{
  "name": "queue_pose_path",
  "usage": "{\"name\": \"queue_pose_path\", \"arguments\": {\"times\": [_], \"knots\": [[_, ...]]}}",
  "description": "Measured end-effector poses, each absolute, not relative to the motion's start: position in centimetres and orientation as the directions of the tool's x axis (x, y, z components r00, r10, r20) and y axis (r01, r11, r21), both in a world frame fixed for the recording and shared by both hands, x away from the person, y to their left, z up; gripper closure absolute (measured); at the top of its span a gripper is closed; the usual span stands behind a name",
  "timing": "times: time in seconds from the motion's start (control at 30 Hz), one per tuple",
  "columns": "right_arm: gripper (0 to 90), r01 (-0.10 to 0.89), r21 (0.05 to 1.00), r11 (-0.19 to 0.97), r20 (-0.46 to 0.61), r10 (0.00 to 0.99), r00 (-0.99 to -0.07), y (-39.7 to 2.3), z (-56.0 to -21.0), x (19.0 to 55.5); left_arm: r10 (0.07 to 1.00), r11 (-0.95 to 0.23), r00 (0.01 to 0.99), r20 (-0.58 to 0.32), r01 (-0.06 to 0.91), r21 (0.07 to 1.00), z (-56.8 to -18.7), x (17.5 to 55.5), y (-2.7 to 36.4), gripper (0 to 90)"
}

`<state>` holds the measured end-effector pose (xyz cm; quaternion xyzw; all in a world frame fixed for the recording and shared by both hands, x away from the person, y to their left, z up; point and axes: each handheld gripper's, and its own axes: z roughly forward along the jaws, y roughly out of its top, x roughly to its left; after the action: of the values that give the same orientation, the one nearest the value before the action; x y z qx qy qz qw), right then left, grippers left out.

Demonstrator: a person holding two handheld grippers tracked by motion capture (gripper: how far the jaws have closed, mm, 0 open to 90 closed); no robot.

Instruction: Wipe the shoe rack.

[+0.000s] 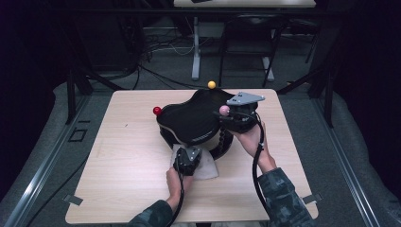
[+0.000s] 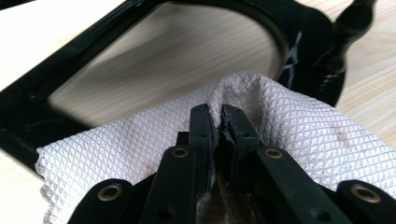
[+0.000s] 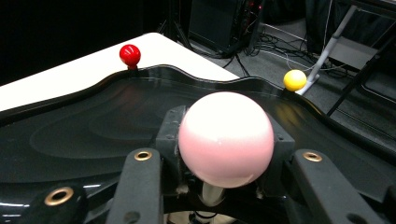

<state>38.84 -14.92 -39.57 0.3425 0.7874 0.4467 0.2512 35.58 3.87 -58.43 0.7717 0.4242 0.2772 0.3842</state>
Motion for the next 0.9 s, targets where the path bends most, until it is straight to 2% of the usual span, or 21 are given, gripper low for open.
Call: {"name": "queue_pose_path", "arguments": {"times": [0.17, 0.6, 0.9], "knots": [[60.1, 0.315, 0.876, 0.365, -0.088, 0.763, -0.641, -14.9, -39.6, 38.8, 0.861, -0.353, 0.495, 0.112, 0.426, 0.833, -58.5, 35.7, 2.9, 82.8], [60.1, 0.313, 0.88, 0.358, -0.084, 0.765, -0.638, -14.9, -39.7, 38.8, 0.858, -0.325, 0.508, 0.072, 0.429, 0.843, -58.3, 35.9, 1.5, 83.0], [60.0, 0.316, 0.882, 0.35, -0.083, 0.774, -0.627, -14.9, -39.7, 38.7, 0.813, -0.339, 0.582, 0.034, 0.425, 0.84, -57.7, 34.6, 1.3, 82.8]]}}
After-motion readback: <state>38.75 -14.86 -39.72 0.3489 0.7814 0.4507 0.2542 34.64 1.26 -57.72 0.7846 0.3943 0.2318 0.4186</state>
